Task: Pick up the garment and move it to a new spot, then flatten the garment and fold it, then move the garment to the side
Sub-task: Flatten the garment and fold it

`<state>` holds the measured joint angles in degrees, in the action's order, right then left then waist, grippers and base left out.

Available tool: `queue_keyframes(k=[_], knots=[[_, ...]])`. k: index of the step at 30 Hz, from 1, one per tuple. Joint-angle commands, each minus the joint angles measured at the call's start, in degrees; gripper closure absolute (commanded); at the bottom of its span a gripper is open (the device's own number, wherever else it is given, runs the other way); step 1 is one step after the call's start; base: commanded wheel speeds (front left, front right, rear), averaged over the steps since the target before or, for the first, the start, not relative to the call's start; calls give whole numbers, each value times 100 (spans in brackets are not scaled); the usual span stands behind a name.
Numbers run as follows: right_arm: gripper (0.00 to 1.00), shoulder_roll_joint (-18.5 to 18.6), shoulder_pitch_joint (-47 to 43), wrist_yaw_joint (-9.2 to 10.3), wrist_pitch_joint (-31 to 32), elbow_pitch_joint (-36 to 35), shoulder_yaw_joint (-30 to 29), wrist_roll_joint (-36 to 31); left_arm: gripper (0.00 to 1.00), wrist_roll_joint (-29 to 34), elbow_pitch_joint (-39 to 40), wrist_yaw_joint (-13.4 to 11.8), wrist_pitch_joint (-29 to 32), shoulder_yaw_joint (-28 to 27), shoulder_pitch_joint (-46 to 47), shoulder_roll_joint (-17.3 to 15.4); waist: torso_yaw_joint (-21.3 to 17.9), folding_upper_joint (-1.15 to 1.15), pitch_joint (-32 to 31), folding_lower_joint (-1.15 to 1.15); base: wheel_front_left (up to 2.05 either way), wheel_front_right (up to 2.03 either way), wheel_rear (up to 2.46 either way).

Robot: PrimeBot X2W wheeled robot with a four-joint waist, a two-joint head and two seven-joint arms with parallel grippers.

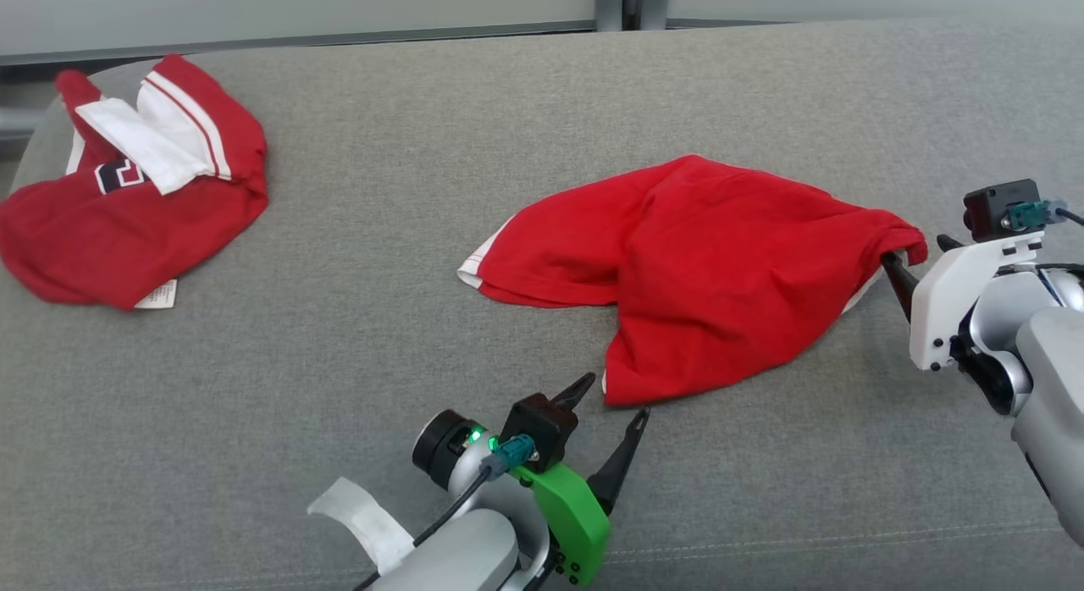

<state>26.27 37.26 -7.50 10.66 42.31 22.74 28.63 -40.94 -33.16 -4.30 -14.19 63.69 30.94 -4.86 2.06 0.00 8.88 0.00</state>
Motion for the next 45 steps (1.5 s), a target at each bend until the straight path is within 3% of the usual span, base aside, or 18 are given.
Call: queue_keyframes(k=[1, 10, 18, 19, 20, 21, 22, 23, 24, 25, 26, 35, 45], knots=[[0, 57, 66, 2, -44, -26, 72, 71, 0, 89, -104, 33, -35, 28, 104, 15, -197, 0, 68, 0, 0, 0, 0], [0, 321, 209, 2, -376, -347, 529, 512, 0, 430, -1320, 32, -89, 203, 388, 115, -947, 0, 201, 0, 0, 0, 0], [0, 468, 108, 2, -697, -621, 441, 729, 0, 670, -1712, 83, -103, 188, 499, 144, -1210, 0, 308, 0, 0, 0, 0], [0, 469, 100, 2, -734, -649, 416, 747, 5, 701, -1679, 62, -103, 144, 509, 148, -1220, 0, 312, 0, 0, 0, 0], [0, 466, 98, 2, -771, -679, 387, 766, 16, 752, -1616, 22, -104, 95, 530, 151, -1228, 0, 314, 0, 0, 0, 0], [0, 463, 89, 2, -806, -703, 361, 777, 29, 810, -1559, -4, -104, 40, 536, 152, -1233, 0, 313, 0, 0, 0, 0], [0, 463, 78, 2, -842, -722, 334, 778, 53, 869, -1498, -22, -104, 8, 524, 151, -1231, 0, 308, 0, 0, 0, 0], [0, 463, 78, 2, -842, -722, 334, 778, 53, 869, -1498, -22, -104, 8, 524, 151, -1231, 0, 308, 0, 0, 0, 0], [0, 444, 62, 2, -888, -759, 287, 775, 92, 997, -1410, -20, -100, -52, 488, 131, -1216, 0, 294, 0, 0, 0, 0], [0, 444, 62, 2, -888, -759, 287, 775, 92, 997, -1410, -20, -100, -52, 488, 131, -1216, 0, 294, 0, 0, 0, 0], [0, 426, 54, 2, -904, -783, 270, 774, 100, 1069, -1388, 25, -100, -58, 468, 106, -1203, 0, 284, 0, 0, 0, 0], [0, 438, -256, 2, -974, -1024, -85, 834, 100, 1062, -590, 148, -101, -598, 250, -167, -843, 0, 79, 0, 0, 0, 0], [0, 359, -863, 2, -772, -1615, -174, 902, 100, 535, 1144, -442, 354, -1329, -580, -1434, -563, 0, -166, 0, 0, 0, 0]])
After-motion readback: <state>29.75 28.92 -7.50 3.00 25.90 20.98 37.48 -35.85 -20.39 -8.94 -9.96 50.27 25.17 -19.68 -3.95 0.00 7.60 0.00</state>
